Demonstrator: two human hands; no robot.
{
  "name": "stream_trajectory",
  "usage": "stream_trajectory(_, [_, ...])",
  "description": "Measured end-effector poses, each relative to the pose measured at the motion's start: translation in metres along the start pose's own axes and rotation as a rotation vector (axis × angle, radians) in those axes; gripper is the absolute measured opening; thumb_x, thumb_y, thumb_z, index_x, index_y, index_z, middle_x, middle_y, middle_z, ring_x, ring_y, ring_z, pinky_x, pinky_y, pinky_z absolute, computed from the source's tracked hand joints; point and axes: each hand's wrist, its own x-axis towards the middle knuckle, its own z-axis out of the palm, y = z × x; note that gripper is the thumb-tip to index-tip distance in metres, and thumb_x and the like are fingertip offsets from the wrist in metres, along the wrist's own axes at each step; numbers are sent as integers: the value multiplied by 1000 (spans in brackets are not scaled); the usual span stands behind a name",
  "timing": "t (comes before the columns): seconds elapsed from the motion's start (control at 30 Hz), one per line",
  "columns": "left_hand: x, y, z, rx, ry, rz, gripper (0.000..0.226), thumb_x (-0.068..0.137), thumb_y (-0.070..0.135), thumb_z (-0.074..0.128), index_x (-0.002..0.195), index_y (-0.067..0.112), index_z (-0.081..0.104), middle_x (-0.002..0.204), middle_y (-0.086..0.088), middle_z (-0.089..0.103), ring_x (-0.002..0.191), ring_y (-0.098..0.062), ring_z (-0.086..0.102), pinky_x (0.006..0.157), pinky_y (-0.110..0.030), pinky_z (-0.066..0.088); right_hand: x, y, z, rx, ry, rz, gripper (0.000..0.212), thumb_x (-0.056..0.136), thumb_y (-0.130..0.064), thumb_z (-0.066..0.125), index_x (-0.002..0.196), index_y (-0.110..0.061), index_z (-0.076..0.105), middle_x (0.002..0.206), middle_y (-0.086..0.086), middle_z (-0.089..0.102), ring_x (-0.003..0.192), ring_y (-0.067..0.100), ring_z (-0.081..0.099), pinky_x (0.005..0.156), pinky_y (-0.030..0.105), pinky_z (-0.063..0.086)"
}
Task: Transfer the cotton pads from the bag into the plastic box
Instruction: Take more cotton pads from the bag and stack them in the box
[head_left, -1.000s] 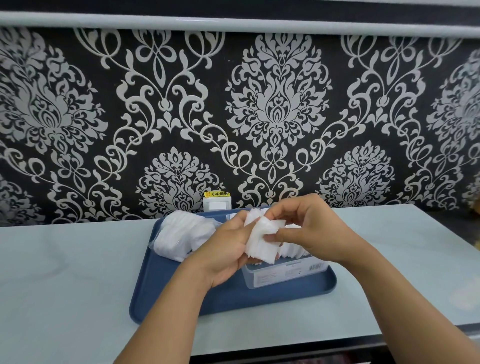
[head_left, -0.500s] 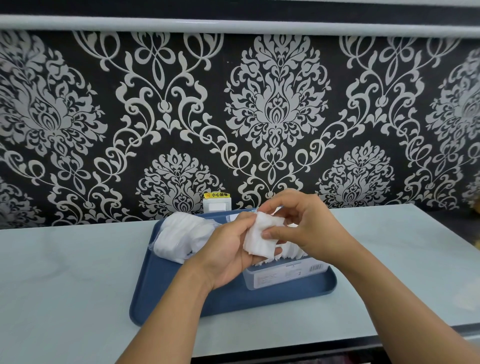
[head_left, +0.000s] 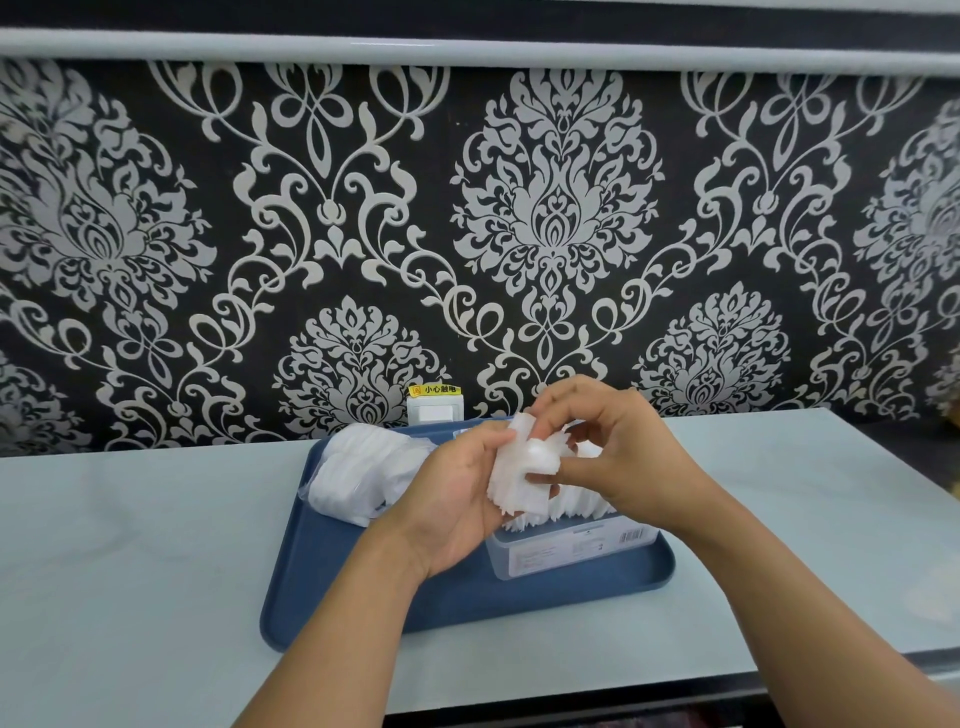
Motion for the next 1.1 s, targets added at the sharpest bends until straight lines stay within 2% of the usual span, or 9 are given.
stream_trajectory(0.07, [0, 0, 0, 12, 3, 10, 45, 103, 22, 36, 139, 2, 52, 140, -18, 60, 121, -28, 56, 113, -50, 38, -1, 0, -1, -18, 2, -1, 27, 67, 6, 88, 81, -14, 78, 103, 0, 64, 88, 30, 62, 72, 44, 61])
stream_trajectory(0.13, [3, -1, -1, 27, 83, 36, 32, 102, 15, 43, 129, 2, 55, 133, -16, 62, 112, -26, 61, 95, -41, 52, -1, 1, -2, -85, -2, -16, 27, 66, 3, 88, 80, -18, 78, 100, 0, 62, 89, 18, 61, 78, 35, 54])
stream_trajectory(0.2, [6, -3, -3, 73, 197, 61, 25, 101, 7, 46, 123, 6, 59, 121, -17, 66, 99, -23, 64, 79, -34, 55, -1, -1, -2, -111, -6, -21, 25, 66, -5, 91, 80, -21, 77, 99, 0, 63, 91, 12, 60, 80, 29, 47])
stream_trajectory(0.3, [8, -3, -3, 133, 262, 92, 28, 103, 7, 43, 124, 9, 62, 113, -15, 71, 90, -21, 67, 70, -32, 56, -2, -3, -6, -70, 18, -1, 23, 66, -10, 89, 80, -19, 74, 95, 0, 69, 89, 15, 62, 82, 34, 46])
stream_trajectory(0.5, [2, -1, 0, 216, 231, 92, 31, 103, 7, 44, 122, 13, 68, 118, -15, 73, 100, -25, 69, 92, -48, 56, -2, -4, -5, 182, 6, 120, 28, 75, 3, 83, 100, -2, 70, 88, 11, 74, 79, 23, 64, 79, 47, 50])
stream_trajectory(0.63, [2, -1, 0, 174, 211, 73, 29, 104, 11, 44, 121, 5, 67, 116, -20, 73, 108, -36, 70, 96, -59, 53, 0, -1, -4, 190, 73, 197, 42, 75, -2, 84, 113, -10, 68, 84, 14, 77, 76, 21, 64, 81, 37, 55])
stream_trajectory(0.73, [2, 0, -3, 139, 150, 64, 36, 102, 16, 42, 124, 0, 65, 122, -23, 70, 119, -42, 63, 93, -52, 56, 0, 3, -4, 193, 62, 238, 37, 78, -2, 82, 112, -12, 71, 89, 18, 75, 79, 22, 65, 81, 31, 58])
stream_trajectory(0.87, [-4, 4, -8, 227, 7, 70, 45, 82, 3, 51, 124, 2, 68, 122, -27, 68, 107, -34, 68, 90, -42, 59, -2, 5, -11, 260, 11, 298, 27, 84, -5, 76, 110, -12, 75, 105, 15, 76, 95, 27, 70, 96, 45, 54])
stream_trajectory(1.1, [-5, 2, -10, 302, 13, 66, 42, 98, -13, 39, 124, 6, 65, 118, -17, 73, 106, -25, 71, 91, -34, 60, -2, 7, -13, 262, -2, 349, 24, 86, -9, 75, 109, -9, 76, 108, 15, 76, 98, 28, 68, 98, 48, 52])
